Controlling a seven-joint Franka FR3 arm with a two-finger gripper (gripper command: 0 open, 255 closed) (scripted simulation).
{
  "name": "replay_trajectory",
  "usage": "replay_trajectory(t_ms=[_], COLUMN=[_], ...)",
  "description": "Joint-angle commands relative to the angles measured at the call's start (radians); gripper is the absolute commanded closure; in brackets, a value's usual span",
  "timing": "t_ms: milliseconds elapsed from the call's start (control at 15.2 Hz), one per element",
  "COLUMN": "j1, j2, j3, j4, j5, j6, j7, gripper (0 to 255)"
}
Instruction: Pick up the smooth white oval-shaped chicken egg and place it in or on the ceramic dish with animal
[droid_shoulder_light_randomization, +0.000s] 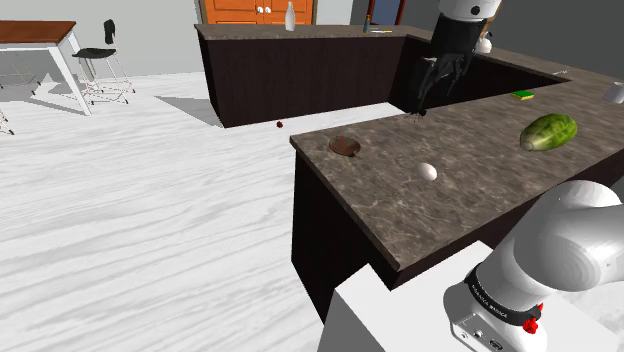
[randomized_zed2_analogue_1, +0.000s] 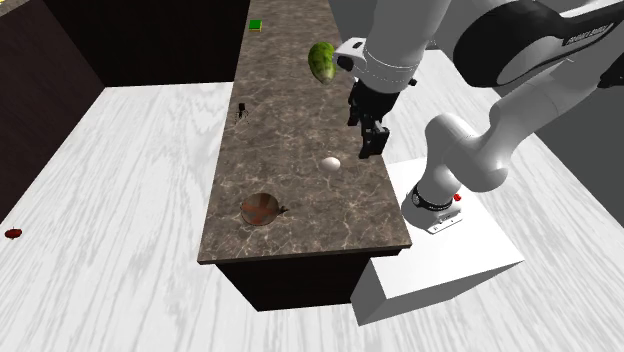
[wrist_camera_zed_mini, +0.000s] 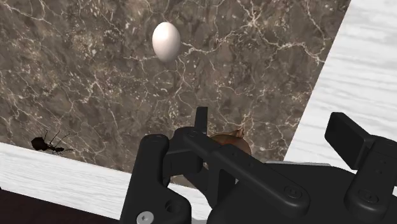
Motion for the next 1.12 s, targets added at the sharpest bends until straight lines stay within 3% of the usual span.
replay_trajectory(t_ms=[0,594,1056], j1=[0.0,-0.055,-0.124], j2=[0.0,-0.057,0.001], j3=[0.0,-0.157,-0.304], j4=[0.0,-0.274,-0.424], j5=[0.0,-0.088,-0.182], j6=[0.0,0.237,0.46], j7=[0.0,-0.12,-0.221], gripper=[0,0,0])
